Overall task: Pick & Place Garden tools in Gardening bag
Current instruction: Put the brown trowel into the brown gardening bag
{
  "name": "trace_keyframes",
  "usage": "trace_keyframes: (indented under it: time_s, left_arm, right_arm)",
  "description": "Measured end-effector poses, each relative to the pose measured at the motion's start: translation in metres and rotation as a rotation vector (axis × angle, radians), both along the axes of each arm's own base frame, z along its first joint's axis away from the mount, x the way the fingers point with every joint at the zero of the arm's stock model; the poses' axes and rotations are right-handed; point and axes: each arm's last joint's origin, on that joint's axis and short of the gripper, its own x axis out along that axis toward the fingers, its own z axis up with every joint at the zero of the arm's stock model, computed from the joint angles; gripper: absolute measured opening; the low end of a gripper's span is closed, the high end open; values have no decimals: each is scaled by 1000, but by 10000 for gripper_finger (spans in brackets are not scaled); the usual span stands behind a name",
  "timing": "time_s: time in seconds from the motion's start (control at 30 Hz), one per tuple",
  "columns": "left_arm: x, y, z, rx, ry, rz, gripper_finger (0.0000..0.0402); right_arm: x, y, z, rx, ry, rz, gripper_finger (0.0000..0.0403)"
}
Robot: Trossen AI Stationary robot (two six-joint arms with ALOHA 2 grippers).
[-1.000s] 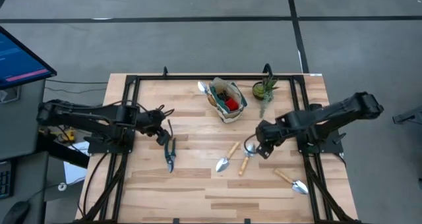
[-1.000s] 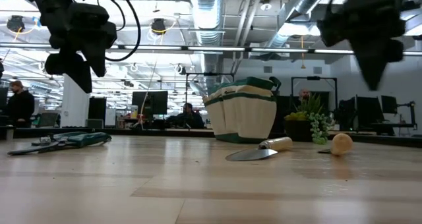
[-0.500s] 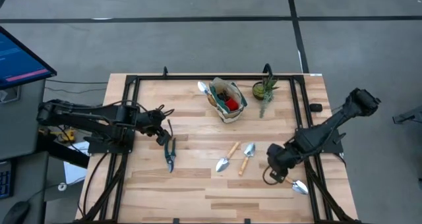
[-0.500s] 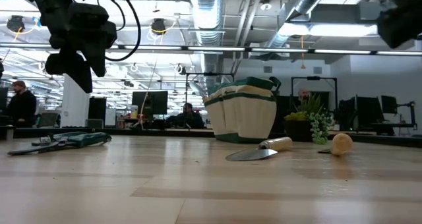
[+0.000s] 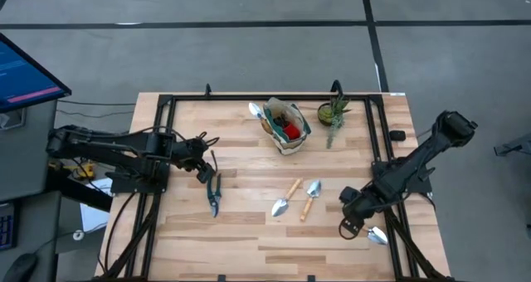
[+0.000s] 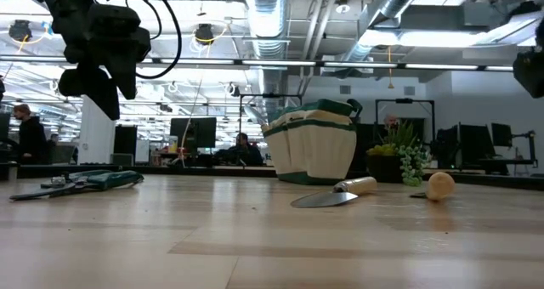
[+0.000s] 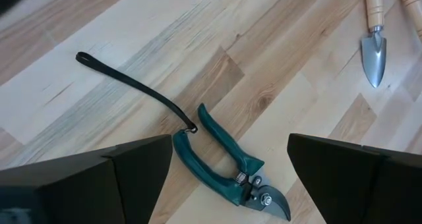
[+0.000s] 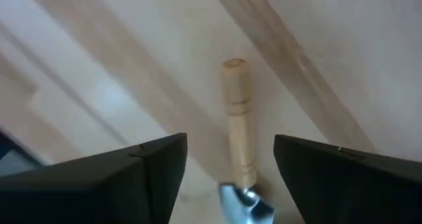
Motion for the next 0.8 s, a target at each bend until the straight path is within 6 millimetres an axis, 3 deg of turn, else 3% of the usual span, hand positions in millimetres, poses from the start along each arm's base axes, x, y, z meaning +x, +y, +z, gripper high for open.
trace_keyframes:
  time_s: [0.37, 0.47, 0.67, 0.8]
  left_arm:
    - [0, 0, 0, -1, -1, 0, 294]
    - [0, 0, 0, -1, 0, -1, 294]
    - [0, 0, 0, -1, 0, -1, 294]
    - [0, 0, 0, -1, 0, -1, 294]
  right_arm:
    - [10, 14, -40, -10, 127, 91, 203]
    - [10, 14, -44, -31, 154, 89, 171]
    - [9, 10, -42, -52, 145, 83, 56]
    - [11, 5, -34, -60, 64, 65, 59]
